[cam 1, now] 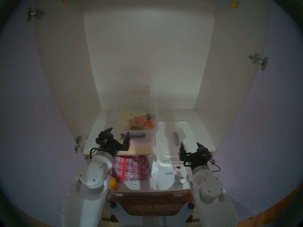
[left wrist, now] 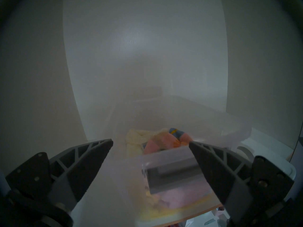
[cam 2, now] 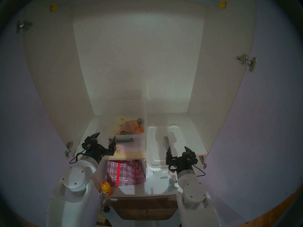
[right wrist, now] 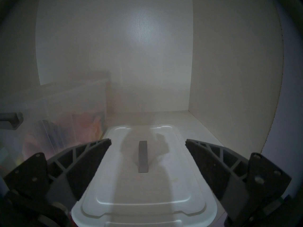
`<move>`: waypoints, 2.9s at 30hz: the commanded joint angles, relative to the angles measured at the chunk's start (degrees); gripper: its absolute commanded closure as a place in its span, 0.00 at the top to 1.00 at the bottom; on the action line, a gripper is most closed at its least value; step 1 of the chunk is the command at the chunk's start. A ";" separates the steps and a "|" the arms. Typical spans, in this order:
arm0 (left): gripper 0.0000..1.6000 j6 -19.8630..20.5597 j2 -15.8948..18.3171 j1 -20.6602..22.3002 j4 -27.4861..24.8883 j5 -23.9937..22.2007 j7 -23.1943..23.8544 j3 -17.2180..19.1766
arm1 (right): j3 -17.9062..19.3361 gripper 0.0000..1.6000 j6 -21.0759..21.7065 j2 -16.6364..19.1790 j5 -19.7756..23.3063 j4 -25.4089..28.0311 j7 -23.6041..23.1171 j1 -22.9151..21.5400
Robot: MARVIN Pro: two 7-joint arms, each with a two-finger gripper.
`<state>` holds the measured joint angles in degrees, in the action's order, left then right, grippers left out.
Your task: Take socks out of the storage bin, place them on top of the cabinet, and put the lid back on the bin
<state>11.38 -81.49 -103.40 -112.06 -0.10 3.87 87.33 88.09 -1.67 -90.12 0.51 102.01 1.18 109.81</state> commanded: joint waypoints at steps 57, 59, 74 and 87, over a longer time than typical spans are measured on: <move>1.00 43.32 -0.99 62.90 49.33 13.32 21.84 -21.20 | -0.10 1.00 -0.38 -0.03 -0.01 0.65 0.03 -0.79; 1.00 42.58 -0.96 64.67 51.54 14.26 21.91 -22.30 | -0.10 1.00 -0.38 -0.03 -0.01 0.68 0.03 -0.78; 1.00 42.39 -3.28 79.21 72.69 13.71 34.25 -28.97 | -0.12 1.00 -0.36 -0.01 -0.01 0.93 0.02 -0.66; 1.00 38.90 -7.45 90.16 94.67 15.81 49.79 -33.74 | -0.12 1.00 -0.35 -0.01 0.00 0.99 0.01 -0.63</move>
<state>52.78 -86.67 -16.40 -18.00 14.10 53.45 55.61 88.10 -1.68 -90.10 0.50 101.42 1.30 109.66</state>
